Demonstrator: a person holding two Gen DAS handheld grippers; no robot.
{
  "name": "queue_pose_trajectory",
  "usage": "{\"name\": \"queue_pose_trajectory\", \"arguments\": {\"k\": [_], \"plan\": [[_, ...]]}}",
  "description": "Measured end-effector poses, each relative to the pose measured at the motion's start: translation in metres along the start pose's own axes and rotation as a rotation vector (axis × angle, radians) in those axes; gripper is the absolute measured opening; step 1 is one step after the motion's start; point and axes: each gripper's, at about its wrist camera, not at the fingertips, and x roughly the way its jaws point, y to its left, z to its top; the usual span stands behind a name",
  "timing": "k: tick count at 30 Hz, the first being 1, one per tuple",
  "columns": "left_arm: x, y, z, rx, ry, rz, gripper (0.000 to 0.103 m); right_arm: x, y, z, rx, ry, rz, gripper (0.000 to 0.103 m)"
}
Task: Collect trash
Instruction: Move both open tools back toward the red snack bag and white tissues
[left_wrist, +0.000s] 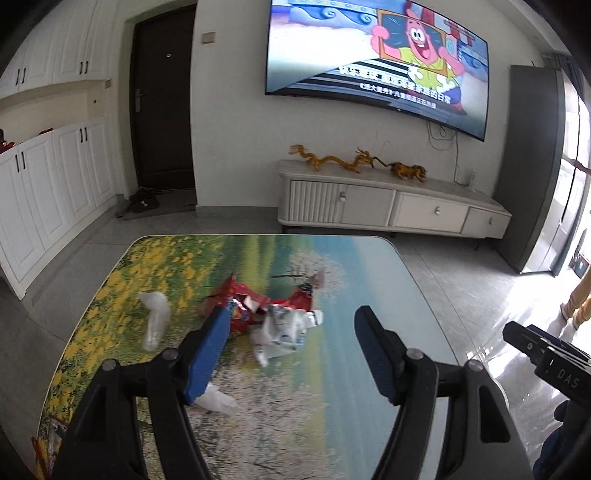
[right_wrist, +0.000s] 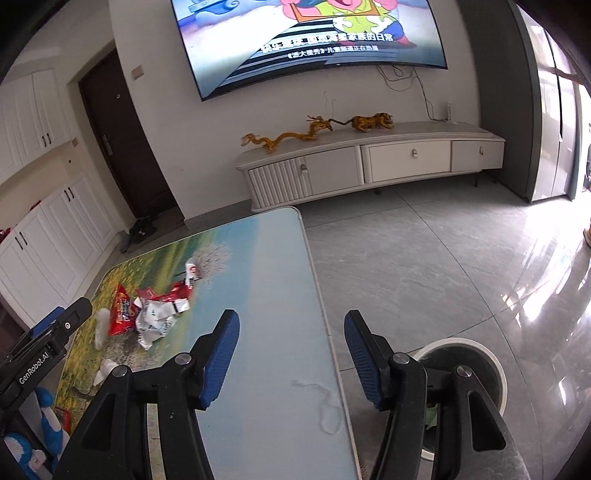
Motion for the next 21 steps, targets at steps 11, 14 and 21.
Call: {"name": "queue_pose_trajectory", "arguments": {"k": [11,14,21], "plan": [[-0.016,0.044,-0.007,-0.054,-0.030,0.021,0.069,-0.003,0.046,0.002,-0.057,0.001,-0.001,0.057],[-0.019,0.054,-0.008,-0.067,-0.033,0.022,0.069,-0.004,0.056,0.001,-0.072,0.001,-0.002,0.057],[-0.030,0.073,-0.012,-0.091,-0.048,0.031,0.069,-0.005,0.080,-0.001,-0.109,0.003,0.007,0.057]]}}
